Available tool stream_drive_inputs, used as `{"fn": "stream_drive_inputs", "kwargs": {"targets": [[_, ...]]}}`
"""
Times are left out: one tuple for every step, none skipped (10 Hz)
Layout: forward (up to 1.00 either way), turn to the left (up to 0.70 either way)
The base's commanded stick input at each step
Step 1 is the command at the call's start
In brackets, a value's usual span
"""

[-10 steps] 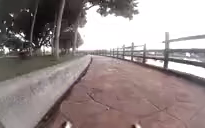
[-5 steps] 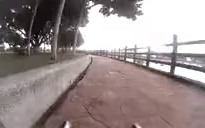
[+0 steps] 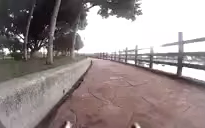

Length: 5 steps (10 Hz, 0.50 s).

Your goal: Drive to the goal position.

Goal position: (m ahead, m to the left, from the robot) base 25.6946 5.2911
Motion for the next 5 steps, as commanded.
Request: {"fn": "stream_drive_inputs", "kwargs": {"targets": [[0.7,0.0],[0.7,0.0],[0.7,0.0],[0.7,0.0],[0.7,0.0]]}}
